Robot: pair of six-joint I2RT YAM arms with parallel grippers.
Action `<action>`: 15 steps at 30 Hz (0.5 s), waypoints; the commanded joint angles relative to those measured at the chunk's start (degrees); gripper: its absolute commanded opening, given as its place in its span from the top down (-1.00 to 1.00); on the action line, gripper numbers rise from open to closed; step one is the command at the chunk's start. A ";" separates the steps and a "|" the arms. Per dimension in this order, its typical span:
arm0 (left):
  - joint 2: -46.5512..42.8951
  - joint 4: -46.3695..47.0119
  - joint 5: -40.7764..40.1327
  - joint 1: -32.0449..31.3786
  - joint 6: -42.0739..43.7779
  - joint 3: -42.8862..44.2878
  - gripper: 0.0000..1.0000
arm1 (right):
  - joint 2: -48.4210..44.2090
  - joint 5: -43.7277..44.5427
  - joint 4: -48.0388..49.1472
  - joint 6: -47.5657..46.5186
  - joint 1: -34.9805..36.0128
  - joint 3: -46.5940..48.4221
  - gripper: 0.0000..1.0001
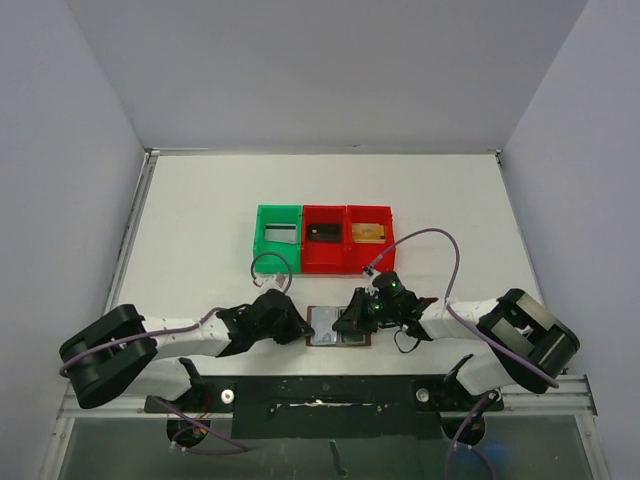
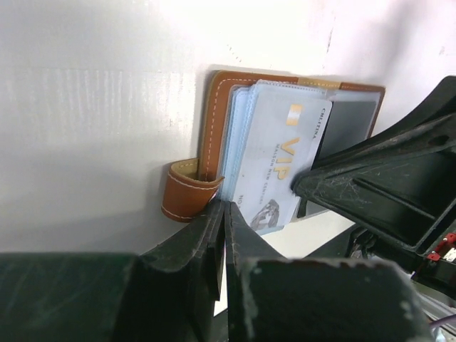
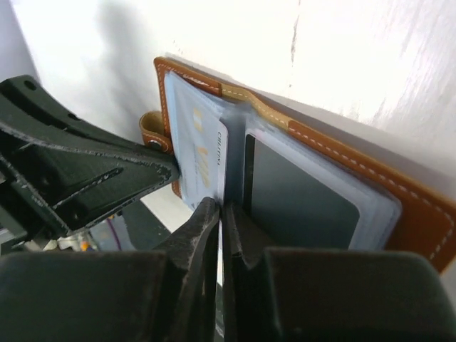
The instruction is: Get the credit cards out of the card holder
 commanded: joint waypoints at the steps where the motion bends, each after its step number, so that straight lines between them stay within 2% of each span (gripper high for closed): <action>1: -0.50 -4.44 -3.82 -0.39 -0.23 -5.26 0.92 | -2.00 -5.75 13.86 4.66 0.25 -2.90 1.00; 7: -2.94 -3.32 -4.42 -0.40 -0.96 -6.98 0.93 | -3.25 -6.84 10.78 3.34 -0.23 -2.87 0.89; 15: -6.87 -4.47 -5.93 -0.66 -1.02 -8.42 0.94 | -3.40 -4.88 5.26 3.06 -0.71 -3.56 0.89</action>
